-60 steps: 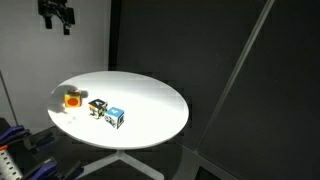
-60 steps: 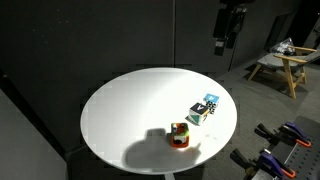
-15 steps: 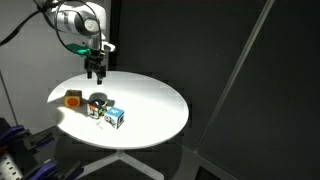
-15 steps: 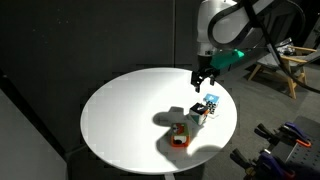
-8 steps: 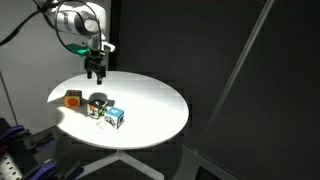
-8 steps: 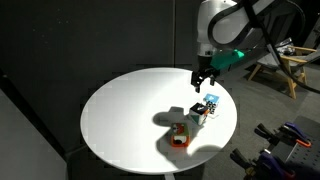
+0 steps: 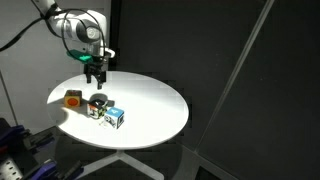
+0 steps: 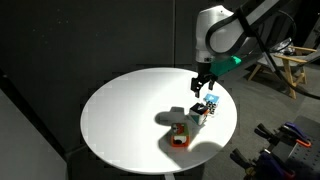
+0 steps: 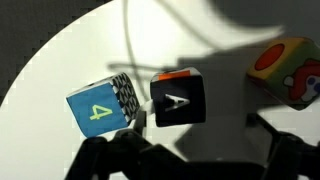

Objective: Pick up the block with the letter A on it and put it on the table to the right of the block with the number four on it

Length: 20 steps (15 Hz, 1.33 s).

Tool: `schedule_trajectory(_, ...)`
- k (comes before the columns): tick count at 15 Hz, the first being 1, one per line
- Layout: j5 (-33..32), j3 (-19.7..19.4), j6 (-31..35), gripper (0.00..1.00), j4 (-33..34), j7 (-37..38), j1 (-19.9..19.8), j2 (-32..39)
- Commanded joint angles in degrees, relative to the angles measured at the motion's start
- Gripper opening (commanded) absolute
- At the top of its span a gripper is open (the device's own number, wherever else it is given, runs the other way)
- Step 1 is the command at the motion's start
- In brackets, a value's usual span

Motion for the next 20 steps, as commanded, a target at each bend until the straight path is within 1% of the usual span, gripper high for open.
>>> schedule_trajectory(1, 0.36, -0.54, 2.0, 1.0, 0.37, -3.35, -0.25, 1.73)
schedule_trajectory(8, 0.86, -1.45, 5.73, 1.0, 0.1, -6.41, -0.77, 5.33)
schedule_trajectory(16, 2.85, -0.86, 10.23, 1.0, -0.08, -11.43, -1.41, 8.61)
schedule_trajectory(20, 2.53, -0.84, 12.38, 1.0, 0.26, -12.19, -1.14, 10.05)
